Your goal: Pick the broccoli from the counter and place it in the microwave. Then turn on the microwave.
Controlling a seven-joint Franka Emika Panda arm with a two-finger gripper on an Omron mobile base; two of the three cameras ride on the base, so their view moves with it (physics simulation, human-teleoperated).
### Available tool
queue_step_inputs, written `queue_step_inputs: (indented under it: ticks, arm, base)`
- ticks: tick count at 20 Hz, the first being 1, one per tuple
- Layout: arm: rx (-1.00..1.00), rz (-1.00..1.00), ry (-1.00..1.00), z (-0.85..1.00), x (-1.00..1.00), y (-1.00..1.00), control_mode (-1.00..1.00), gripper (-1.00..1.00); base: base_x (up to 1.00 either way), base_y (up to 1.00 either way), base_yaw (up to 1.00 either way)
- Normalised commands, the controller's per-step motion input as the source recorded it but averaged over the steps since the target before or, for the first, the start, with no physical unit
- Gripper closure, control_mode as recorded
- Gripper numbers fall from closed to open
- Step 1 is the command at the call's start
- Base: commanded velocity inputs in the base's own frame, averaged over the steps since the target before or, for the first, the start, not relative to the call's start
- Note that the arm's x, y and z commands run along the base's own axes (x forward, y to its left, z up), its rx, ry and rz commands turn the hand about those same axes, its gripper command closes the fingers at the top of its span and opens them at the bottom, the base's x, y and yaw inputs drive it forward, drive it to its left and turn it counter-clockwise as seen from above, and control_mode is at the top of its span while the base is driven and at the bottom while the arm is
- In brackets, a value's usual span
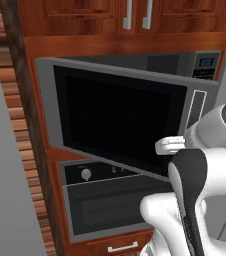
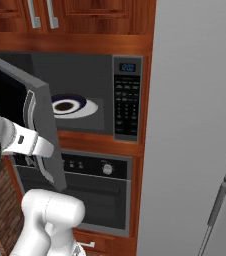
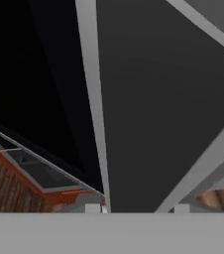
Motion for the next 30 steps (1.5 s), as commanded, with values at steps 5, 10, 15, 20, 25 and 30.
queue_step_inputs:
  ticks: [5,10,15,20,25,30]
  arm:
    - [0.00,0.00,0.00,0.00,-0.89,0.56,-1.00,-1.00]
    - [0.00,-0.01,0.00,0.02,-0.53,0.15,-1.00,-1.00]
    - [0.00,-0.02,0.00,0.23,-0.31,-0.06,-1.00,-1.00]
    - [0.07,0.00,0.00,0.43,-0.61,-0.11,-1.00,-1.00]
    - [0.25,0.02,0.01,0.30,-0.23,-0.73,-1.00,-1.00]
    - [0.38,0.04,0.00,0.11,0.00,-0.71,-1.00,-1.00]
  base:
    - [0.00,0.00,0.00]
    - [0.00,0.00,0.00]
    - [0.00,0.00,0.00]
    - [0.00,0.00,0.00]
    - [0.00,0.00,0.00]
    - [0.00,0.00,0.00]
